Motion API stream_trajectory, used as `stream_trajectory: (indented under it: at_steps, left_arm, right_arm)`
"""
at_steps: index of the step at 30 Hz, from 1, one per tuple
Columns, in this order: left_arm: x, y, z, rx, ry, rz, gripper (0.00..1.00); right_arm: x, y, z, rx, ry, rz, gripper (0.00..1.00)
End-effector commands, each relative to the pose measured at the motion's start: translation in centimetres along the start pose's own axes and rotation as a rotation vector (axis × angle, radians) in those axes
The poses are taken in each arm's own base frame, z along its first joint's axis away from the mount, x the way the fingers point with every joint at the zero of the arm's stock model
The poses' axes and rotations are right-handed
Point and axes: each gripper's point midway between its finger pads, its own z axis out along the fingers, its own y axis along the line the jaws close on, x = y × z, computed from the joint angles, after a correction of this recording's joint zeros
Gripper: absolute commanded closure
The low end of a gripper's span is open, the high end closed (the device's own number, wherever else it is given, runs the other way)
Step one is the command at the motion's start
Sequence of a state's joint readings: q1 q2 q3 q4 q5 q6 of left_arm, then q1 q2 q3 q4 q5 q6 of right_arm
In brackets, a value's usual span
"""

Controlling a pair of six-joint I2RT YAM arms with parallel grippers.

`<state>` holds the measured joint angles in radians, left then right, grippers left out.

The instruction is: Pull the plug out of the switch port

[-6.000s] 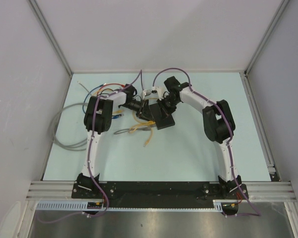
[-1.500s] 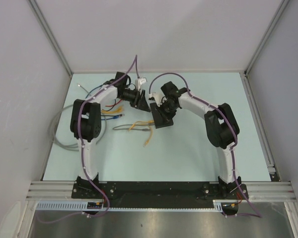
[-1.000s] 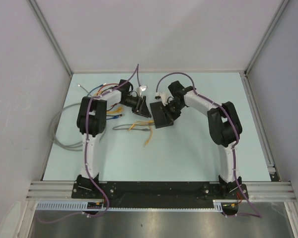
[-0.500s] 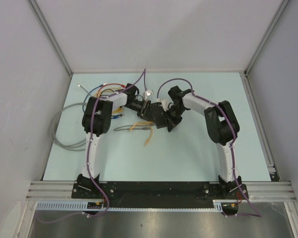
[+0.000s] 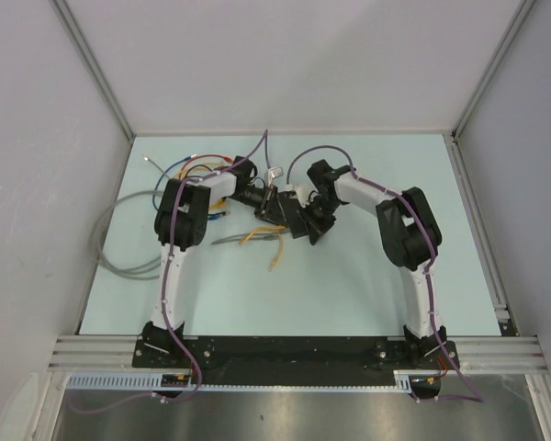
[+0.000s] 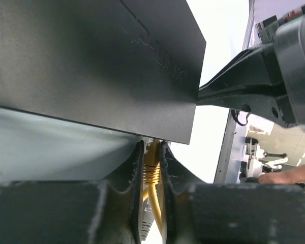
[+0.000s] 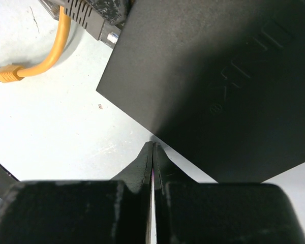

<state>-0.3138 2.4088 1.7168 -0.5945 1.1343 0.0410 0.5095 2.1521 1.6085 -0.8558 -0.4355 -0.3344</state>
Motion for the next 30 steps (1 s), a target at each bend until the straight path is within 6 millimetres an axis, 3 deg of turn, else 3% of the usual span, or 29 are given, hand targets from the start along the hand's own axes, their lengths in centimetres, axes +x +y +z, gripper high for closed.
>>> stream_trajectory:
  at_steps: [1, 3, 6, 9, 21, 27, 30]
  left_arm:
    - [-0.5, 1.8, 0.2, -0.056, -0.009, 0.006, 0.92]
    - [-0.6, 1.8, 0.1, -0.065, -0.01, 0.007, 0.99]
    - [-0.5, 2.0, 0.1, -0.068, -0.007, -0.002, 1.0]
    - [-0.5, 2.0, 0.0, -0.07, -0.006, -0.007, 1.0]
    - [0.3, 2.1, -0.7, -0.082, 0.003, -0.005, 1.0]
    - [0.6, 2.1, -1.2, -0.094, 0.003, -0.006, 1.0]
    - [-0.6, 2.2, -2.2, -0.111, -0.021, 0.014, 1.0]
  right_arm:
    - [-1.2, 0.3, -1.5, 0.05, -0.003, -0.074, 1.0]
    - [-2.5, 0.7, -2.9, 0.042, -0.036, -0.104, 1.0]
    - [-5.1, 1.4, -5.3, 0.025, -0.126, -0.133, 1.0]
    - [-6.7, 1.7, -6.1, 0.015, -0.172, -0.139, 1.0]
    - [-5.0, -2.4, -0.7, 0.118, -0.056, -0.102, 1.0]
    - [-2.7, -2.6, 1.7, 0.138, 0.025, -0.113, 1.0]
    - [-1.0, -1.8, 2.7, 0.111, 0.064, -0.109, 1.0]
